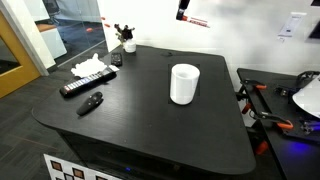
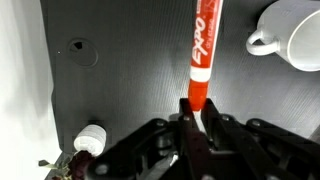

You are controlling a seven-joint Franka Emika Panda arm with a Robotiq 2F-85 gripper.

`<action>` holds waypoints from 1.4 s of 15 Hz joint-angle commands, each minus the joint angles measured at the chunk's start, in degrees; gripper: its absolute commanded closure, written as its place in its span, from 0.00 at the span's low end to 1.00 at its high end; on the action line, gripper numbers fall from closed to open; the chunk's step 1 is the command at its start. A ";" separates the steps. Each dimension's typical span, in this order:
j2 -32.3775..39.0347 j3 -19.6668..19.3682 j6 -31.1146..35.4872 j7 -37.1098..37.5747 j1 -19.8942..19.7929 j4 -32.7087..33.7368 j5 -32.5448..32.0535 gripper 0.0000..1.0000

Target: Put the marker inside the cup

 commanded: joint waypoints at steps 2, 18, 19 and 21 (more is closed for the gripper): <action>-0.04 -1.94 -0.17 0.32 1.99 0.07 -0.36 0.96; 1.74 -4.78 -2.78 -56.29 7.65 0.39 38.29 0.96; 1.96 -4.78 -3.64 -60.38 7.42 0.54 40.82 0.96; 2.36 -4.84 -5.79 -67.10 6.97 0.80 44.57 0.96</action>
